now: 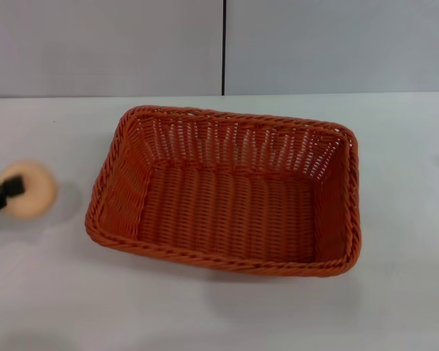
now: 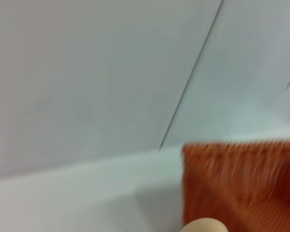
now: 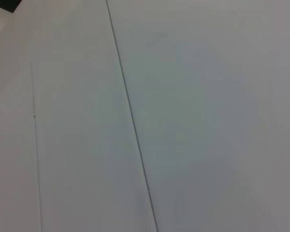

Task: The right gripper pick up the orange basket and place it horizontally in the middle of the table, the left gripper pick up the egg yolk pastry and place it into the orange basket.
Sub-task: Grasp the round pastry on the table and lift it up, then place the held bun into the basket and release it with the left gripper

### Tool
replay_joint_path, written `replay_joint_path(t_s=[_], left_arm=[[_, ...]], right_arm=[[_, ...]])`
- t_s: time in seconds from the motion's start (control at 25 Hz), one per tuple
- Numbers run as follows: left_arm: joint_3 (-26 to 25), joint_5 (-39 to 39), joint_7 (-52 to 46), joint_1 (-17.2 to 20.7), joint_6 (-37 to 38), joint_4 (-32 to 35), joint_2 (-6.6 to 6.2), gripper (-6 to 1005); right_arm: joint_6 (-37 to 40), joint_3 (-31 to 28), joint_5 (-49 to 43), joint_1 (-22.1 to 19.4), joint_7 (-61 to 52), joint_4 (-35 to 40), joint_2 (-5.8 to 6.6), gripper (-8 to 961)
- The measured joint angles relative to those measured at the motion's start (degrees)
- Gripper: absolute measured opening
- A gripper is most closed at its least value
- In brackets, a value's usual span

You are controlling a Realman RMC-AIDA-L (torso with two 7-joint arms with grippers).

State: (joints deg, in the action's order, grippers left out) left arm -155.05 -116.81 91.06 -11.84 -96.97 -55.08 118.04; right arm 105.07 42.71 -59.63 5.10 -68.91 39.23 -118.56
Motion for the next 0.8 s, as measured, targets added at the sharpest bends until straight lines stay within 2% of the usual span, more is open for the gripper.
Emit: replay_joint_path(t_s=[0.08, 0.16, 0.24, 0.28, 0.32, 0.44, 0.52, 0.64, 0.68, 0.72, 0.8], left_arm=[[1.95, 6.46, 0.83, -1.71, -2.47, 2.07, 0.13, 120], [3.06, 8.93, 1.07, -2.46, -3.27, 2.94, 0.16, 111], [6.2, 14.17, 1.46, -4.1, -4.79, 4.48, 0.27, 103], [9.99, 18.76, 1.65, -5.3, -5.6, 5.58, 0.32, 103], [9.99, 18.76, 1.65, -5.3, -5.6, 5.58, 0.32, 103], [18.11, 24.45, 2.63, -6.85, -5.09, 6.28, 0.42, 104], [25.68, 27.14, 5.22, -7.9, -2.51, 7.03, 0.55, 104], [37.5, 31.55, 9.96, -9.45, 4.39, 9.36, 0.7, 101], [45.0, 35.42, 12.89, -10.33, 10.06, 11.04, 0.71, 100], [45.0, 35.42, 12.89, -10.33, 10.06, 11.04, 0.71, 98], [49.45, 39.22, 15.06, -10.57, 15.15, 11.72, 0.71, 119]], right_arm=[[0.35, -0.13, 0.42, 0.12, 0.0, 0.02, 0.0, 492], [0.39, -0.16, 0.47, 0.16, 0.0, 0.02, 0.0, 492], [0.53, -0.17, 0.55, 0.22, 0.0, 0.07, -0.02, 492], [1.11, -0.37, 0.59, 0.27, 0.0, 0.14, -0.07, 492], [1.11, -0.37, 0.59, 0.27, 0.0, 0.14, -0.07, 492], [2.49, -1.4, 0.63, 0.51, 0.0, -0.27, -0.12, 491], [3.31, -2.03, 0.64, 0.72, 0.0, -0.78, -0.15, 491], [4.48, -2.48, 0.64, 0.82, 0.0, -1.83, -0.15, 491], [5.04, -2.92, 0.64, 0.64, 0.0, -2.13, -0.14, 491], [5.04, -2.92, 0.64, 0.64, 0.0, -2.13, -0.14, 492], [5.65, -3.47, 0.64, 0.36, 0.0, -2.68, -0.18, 492]])
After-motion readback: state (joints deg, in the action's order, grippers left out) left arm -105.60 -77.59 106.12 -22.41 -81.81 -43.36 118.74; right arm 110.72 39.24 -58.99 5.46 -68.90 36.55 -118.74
